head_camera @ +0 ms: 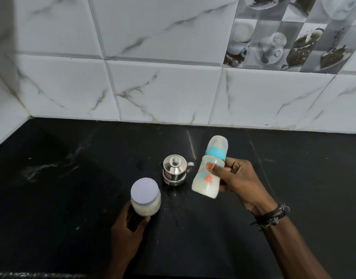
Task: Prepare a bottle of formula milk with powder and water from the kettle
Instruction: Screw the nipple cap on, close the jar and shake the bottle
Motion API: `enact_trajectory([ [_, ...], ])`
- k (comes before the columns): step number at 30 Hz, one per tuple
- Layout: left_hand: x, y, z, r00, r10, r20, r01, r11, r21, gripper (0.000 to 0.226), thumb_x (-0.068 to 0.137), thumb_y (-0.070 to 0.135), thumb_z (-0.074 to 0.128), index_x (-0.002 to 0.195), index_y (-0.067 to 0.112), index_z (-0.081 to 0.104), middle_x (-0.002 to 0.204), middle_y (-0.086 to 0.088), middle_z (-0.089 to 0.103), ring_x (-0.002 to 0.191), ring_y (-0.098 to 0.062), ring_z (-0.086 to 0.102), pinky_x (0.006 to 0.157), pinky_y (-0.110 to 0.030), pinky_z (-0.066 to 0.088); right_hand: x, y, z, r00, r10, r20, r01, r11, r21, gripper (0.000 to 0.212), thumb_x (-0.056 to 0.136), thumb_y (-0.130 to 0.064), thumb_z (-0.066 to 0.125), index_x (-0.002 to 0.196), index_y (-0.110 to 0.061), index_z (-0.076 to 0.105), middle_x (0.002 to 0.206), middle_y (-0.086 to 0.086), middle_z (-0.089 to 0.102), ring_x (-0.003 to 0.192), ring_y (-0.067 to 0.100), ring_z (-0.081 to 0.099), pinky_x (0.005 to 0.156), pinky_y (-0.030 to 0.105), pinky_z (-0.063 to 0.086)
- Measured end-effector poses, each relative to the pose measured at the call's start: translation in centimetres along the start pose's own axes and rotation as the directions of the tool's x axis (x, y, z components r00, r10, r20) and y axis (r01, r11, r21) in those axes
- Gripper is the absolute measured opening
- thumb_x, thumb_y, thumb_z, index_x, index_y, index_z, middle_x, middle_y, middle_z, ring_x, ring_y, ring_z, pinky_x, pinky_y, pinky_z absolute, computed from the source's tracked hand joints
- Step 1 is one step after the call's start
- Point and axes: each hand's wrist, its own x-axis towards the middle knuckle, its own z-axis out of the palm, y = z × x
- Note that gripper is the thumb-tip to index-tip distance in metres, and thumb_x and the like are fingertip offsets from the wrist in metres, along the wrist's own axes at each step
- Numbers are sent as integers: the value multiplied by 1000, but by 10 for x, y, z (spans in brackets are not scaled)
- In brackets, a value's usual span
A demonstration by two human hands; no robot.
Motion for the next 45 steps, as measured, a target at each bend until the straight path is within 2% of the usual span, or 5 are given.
enact_trajectory([
  [4,1,0,1,1000,-2,8,2,1000,-5,69,69,17,86,115,53,50,120,16,63,111,-4,60,90,-15,48,-4,-1,2,995,44,87,-39,997,-61,37,74,-27,74,105,-7,73,94,9,78,87,23,76,63,31,62],
  [18,0,-3,1,1000,-10,4,10,1000,-4,70,70,17,86,119,52,51,123,11,64,114,-4,60,94,-26,50,0,-3,2,999,6,36,-6,1000,-9,30,83,-21,71,108,-6,71,93,8,79,86,21,76,63,28,61],
  [24,3,-1,2,1000,-11,18,11,1000,-4,68,70,17,85,117,54,52,113,37,61,111,9,58,88,-6,46,-1,-3,0,1000,5,17,-5,999,-33,26,81,-22,72,103,-6,73,92,11,78,84,23,77,65,32,63],
  [38,1,1,1,1000,-16,-1,16,1000,1,74,70,18,86,113,64,49,113,33,61,107,13,57,91,-15,47,-4,-4,-1,997,22,68,-20,999,-39,29,79,-24,72,104,-9,73,94,8,79,86,22,76,61,29,61],
  [45,0,4,2,1000,-10,4,10,1000,9,70,70,15,85,113,59,50,112,33,59,107,3,59,86,-4,44,-2,0,2,999,4,51,-4,1000,-9,32,78,-25,73,105,-7,72,93,10,78,86,23,76,62,30,61],
])
